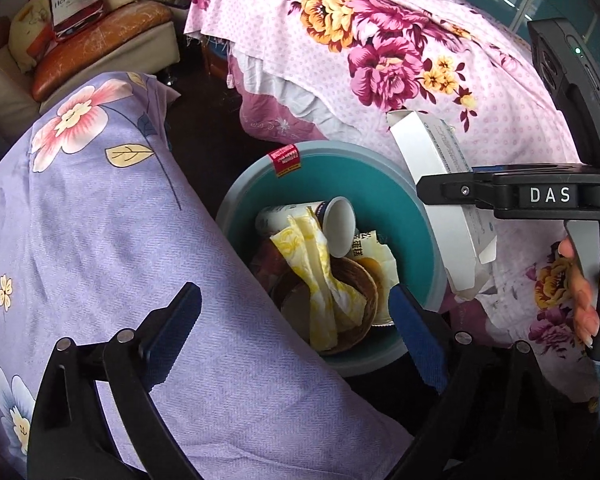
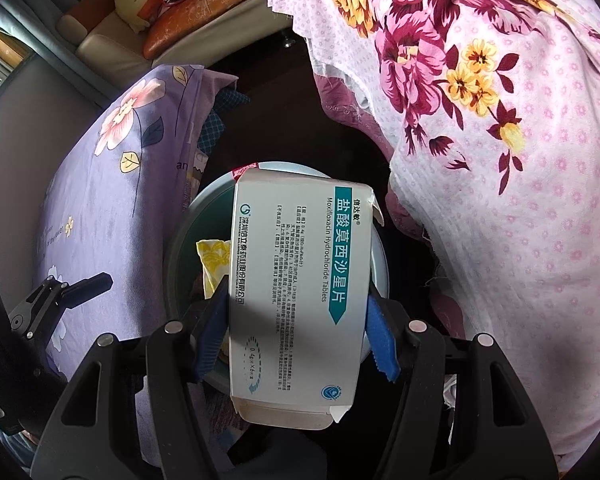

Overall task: Collect trash
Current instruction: 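Open the right tool to drop the white medicine box into the bin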

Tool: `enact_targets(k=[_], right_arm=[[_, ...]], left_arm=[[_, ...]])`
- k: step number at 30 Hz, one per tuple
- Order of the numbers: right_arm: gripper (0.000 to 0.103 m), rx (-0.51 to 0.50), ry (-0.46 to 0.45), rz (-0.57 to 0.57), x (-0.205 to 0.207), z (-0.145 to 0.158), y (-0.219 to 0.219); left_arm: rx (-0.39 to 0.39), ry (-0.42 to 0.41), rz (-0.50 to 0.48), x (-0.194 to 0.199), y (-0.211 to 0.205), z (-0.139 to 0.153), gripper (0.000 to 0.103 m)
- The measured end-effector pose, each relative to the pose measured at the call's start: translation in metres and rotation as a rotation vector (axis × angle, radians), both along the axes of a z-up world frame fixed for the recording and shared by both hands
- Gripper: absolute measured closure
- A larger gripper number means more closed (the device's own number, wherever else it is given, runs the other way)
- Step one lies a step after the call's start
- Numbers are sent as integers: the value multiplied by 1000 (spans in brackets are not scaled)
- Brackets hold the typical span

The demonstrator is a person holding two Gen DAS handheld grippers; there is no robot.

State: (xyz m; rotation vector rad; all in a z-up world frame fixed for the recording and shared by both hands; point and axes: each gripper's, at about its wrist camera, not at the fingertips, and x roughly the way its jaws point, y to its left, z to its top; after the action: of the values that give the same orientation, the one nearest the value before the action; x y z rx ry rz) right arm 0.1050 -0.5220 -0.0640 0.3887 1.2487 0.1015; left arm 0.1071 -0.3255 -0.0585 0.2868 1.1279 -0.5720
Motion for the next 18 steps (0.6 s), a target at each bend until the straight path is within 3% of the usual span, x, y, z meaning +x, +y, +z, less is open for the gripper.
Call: enact_targets(k=[18], right_arm=[[41, 17, 48, 66, 23, -16, 31]], left_arm=[[-13, 37, 138, 29, 47, -8, 8]])
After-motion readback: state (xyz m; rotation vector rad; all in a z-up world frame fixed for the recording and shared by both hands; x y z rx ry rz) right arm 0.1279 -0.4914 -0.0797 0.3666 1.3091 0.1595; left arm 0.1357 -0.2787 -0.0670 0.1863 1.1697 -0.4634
